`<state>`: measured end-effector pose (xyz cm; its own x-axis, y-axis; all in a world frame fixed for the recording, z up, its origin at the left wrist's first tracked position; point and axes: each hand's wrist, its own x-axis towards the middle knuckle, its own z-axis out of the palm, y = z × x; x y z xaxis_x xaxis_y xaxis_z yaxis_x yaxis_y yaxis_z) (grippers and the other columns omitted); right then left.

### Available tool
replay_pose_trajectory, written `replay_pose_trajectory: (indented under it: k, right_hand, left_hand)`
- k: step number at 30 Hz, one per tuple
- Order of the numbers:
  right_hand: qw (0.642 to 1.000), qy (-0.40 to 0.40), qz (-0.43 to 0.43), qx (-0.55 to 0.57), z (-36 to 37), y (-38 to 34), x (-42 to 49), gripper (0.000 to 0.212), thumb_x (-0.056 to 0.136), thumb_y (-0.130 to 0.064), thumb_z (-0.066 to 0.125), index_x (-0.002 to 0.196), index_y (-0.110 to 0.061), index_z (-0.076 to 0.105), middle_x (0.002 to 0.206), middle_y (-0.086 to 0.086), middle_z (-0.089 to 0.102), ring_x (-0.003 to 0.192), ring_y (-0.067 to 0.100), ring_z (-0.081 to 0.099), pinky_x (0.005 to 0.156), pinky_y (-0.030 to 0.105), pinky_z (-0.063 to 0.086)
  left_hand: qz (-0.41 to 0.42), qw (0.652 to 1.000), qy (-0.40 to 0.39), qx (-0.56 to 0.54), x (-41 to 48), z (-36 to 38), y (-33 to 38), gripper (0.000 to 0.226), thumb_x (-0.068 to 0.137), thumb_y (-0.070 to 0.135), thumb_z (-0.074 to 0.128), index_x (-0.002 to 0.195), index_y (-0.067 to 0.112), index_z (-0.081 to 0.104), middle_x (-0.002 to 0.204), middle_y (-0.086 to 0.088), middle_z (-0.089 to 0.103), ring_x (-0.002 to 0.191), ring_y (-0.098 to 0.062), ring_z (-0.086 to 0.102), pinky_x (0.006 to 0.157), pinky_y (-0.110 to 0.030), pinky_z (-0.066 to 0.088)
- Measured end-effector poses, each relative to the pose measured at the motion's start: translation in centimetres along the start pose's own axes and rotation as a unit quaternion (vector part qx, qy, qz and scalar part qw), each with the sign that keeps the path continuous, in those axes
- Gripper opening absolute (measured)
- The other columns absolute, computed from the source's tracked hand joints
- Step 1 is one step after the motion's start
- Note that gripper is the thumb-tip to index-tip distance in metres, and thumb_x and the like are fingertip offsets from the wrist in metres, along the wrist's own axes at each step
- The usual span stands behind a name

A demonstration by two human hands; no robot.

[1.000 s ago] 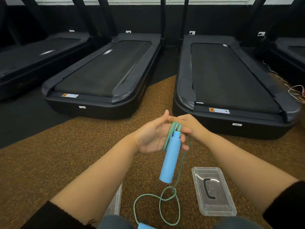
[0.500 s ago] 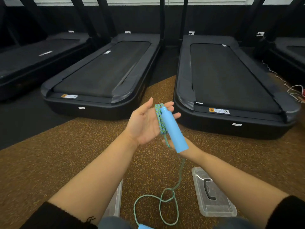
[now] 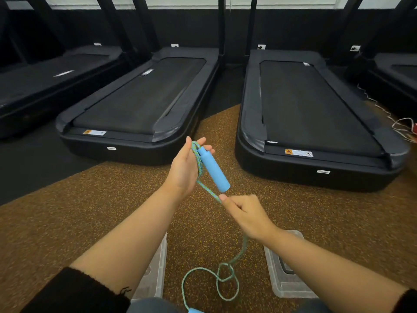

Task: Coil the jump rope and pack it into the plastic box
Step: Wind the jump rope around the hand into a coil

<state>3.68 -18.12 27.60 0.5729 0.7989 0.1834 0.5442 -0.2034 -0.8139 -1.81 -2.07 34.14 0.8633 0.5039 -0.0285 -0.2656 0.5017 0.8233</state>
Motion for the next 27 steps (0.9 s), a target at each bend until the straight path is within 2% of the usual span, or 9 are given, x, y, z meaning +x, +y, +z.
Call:
replay_pose_trajectory:
  k: [4,7,9,11,14,16,21,24,27]
  right_hand:
    - [0.996,0.065,-0.061,-0.029,-1.6,-1.0,1.4,0.050,0.085,-0.044,0.052,0.046,-0.019,0.033,0.042,-0.007,0.031,0.044,0.005,0.028,0.046,0.030,0.026]
    - [0.992,0.096,-0.062,-0.054,-2.8,-1.3,2.9,0.052,0.087,-0.043,0.054,0.046,-0.016,0.038,0.041,-0.007,0.034,0.043,0.006,0.031,0.045,0.029,0.028]
    - [0.989,0.106,-0.068,-0.074,-3.6,-1.3,3.7,0.052,0.089,-0.043,0.053,0.047,-0.012,0.049,0.040,-0.009,0.046,0.040,0.006,0.038,0.045,0.030,0.033]
    - [0.987,0.101,-0.080,-0.100,-4.4,-1.5,4.2,0.051,0.090,-0.043,0.051,0.049,-0.014,0.059,0.040,-0.009,0.056,0.040,0.006,0.047,0.044,0.021,0.033]
    - [0.981,0.096,-0.098,-0.141,-5.1,-1.9,4.8,0.053,0.091,-0.043,0.049,0.044,-0.017,0.047,0.035,-0.004,0.045,0.039,0.008,0.042,0.045,0.015,0.026]
    - [0.978,0.088,-0.100,-0.158,-5.3,-2.2,5.4,0.054,0.091,-0.044,0.047,0.047,-0.012,0.049,0.038,0.000,0.048,0.038,0.011,0.044,0.046,0.022,0.032]
    - [0.995,0.028,-0.057,-0.078,-5.9,-2.9,6.7,0.055,0.093,-0.039,0.049,0.052,-0.003,0.060,0.034,-0.003,0.046,0.038,0.008,0.043,0.050,0.023,0.036]
    - [1.000,0.020,-0.015,0.004,-5.7,-2.8,7.6,0.062,0.091,-0.039,0.053,0.060,0.014,0.051,0.044,0.009,0.040,0.048,0.020,0.037,0.052,0.028,0.034]
    - [0.998,0.008,0.030,0.058,-5.3,-2.5,8.1,0.060,0.088,-0.040,0.056,0.054,0.009,0.047,0.045,0.005,0.034,0.048,0.018,0.031,0.050,0.026,0.030]
  left_hand:
    - [-0.052,0.989,-0.041,0.132,-0.7,-0.1,-1.0,0.060,0.100,0.046,0.012,0.130,0.004,0.043,0.088,-0.005,0.056,0.088,-0.016,0.055,0.085,-0.030,0.043]
    - [-0.115,0.957,-0.105,0.245,-1.7,0.3,-1.7,0.067,0.098,0.050,0.004,0.130,0.007,0.047,0.099,-0.003,0.060,0.095,-0.014,0.058,0.094,-0.032,0.043]
    - [-0.135,0.938,-0.165,0.274,-2.3,0.8,-1.9,0.070,0.098,0.048,-0.001,0.117,0.008,0.053,0.102,-0.003,0.061,0.098,-0.010,0.058,0.098,-0.024,0.041]
    - [-0.136,0.918,-0.200,0.316,-2.7,1.6,-1.9,0.068,0.098,0.045,-0.005,0.101,0.009,0.053,0.096,-0.006,0.058,0.089,-0.009,0.056,0.087,-0.015,0.044]
    - [-0.136,0.897,-0.224,0.356,-2.9,2.4,-2.2,0.065,0.099,0.042,-0.005,0.119,0.006,0.046,0.096,-0.015,0.053,0.094,-0.020,0.051,0.080,-0.011,0.047]
    - [-0.135,0.887,-0.247,0.366,-2.9,2.4,-2.2,0.066,0.099,0.043,-0.003,0.130,0.005,0.041,0.090,-0.010,0.056,0.092,-0.019,0.052,0.080,-0.011,0.048]
    - [-0.161,0.900,-0.273,0.298,-2.9,2.3,-1.1,0.064,0.099,0.047,0.003,0.109,0.005,0.051,0.084,-0.006,0.055,0.087,-0.019,0.058,0.079,-0.018,0.050]
    - [-0.180,0.910,-0.276,0.251,-3.0,2.1,-0.3,0.063,0.098,0.048,0.007,0.104,0.006,0.054,0.082,-0.005,0.055,0.086,-0.020,0.060,0.077,-0.020,0.051]
    - [-0.205,0.917,-0.282,0.194,-3.0,2.0,0.1,0.064,0.093,0.055,0.014,0.099,0.009,0.058,0.079,-0.004,0.058,0.084,-0.021,0.063,0.078,-0.026,0.050]
